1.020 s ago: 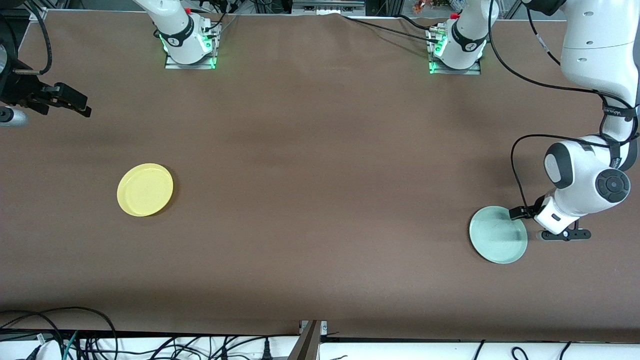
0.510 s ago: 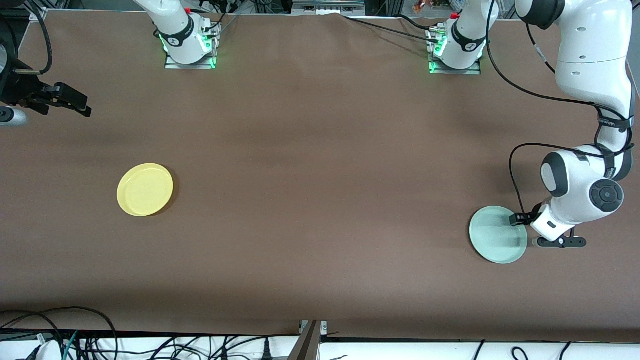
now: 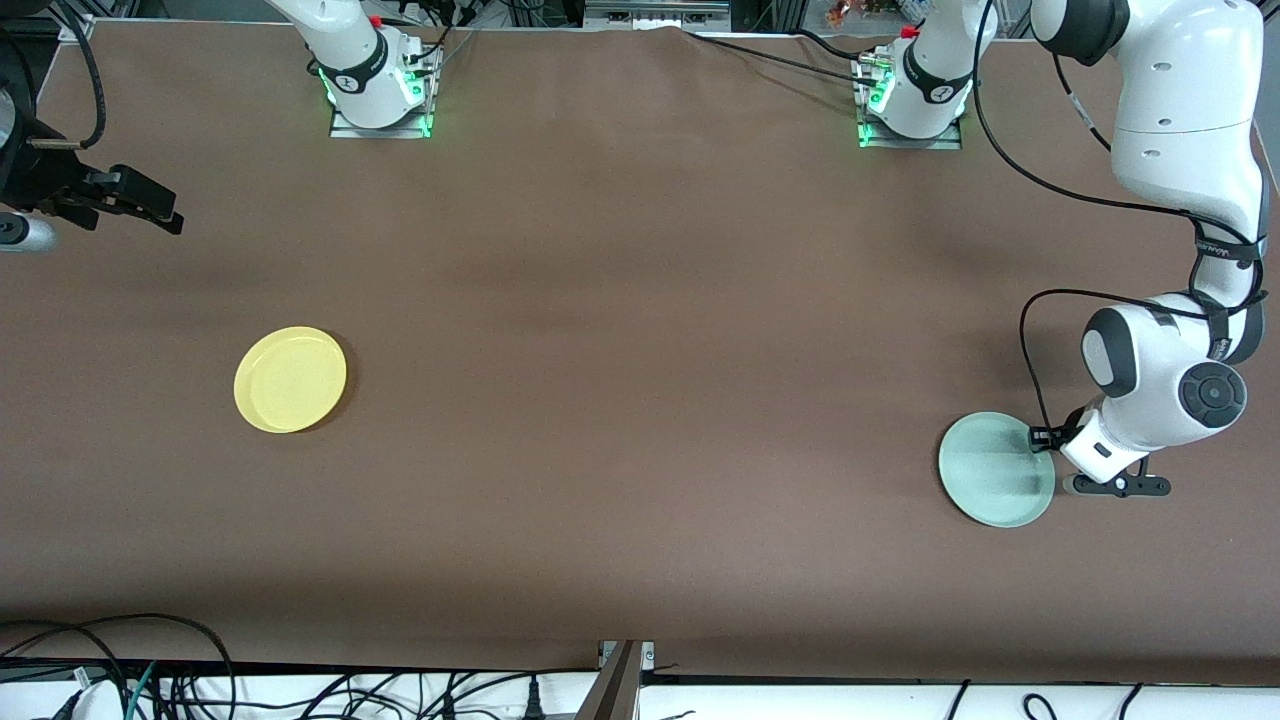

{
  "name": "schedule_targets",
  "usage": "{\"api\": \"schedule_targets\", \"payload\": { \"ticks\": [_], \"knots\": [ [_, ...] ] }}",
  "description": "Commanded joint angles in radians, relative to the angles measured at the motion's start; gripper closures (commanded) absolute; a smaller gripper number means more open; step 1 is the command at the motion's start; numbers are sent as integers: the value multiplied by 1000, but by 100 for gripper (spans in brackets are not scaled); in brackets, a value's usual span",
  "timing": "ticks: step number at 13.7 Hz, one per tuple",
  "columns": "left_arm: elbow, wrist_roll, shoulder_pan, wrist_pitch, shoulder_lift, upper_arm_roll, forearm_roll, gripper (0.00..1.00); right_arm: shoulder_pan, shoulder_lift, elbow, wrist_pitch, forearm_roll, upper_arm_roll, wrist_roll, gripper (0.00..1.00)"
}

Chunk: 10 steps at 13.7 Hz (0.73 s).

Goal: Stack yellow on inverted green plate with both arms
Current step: 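Close the left gripper on the green plate's rim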

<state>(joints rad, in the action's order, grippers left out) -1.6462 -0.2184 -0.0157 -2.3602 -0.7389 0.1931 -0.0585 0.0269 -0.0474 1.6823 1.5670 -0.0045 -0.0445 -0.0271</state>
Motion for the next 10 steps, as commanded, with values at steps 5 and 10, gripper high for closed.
{"api": "schedule_targets", "payload": {
  "ticks": [5, 10],
  "knots": [
    [28, -30, -7, 9, -14, -4, -18, 61, -5, -11, 2, -7, 9, 3, 13, 0],
    [29, -32, -10, 9, -17, -4, -37, 63, -4, -9, 2, -2, 8, 5, 13, 0]
  ]
}}
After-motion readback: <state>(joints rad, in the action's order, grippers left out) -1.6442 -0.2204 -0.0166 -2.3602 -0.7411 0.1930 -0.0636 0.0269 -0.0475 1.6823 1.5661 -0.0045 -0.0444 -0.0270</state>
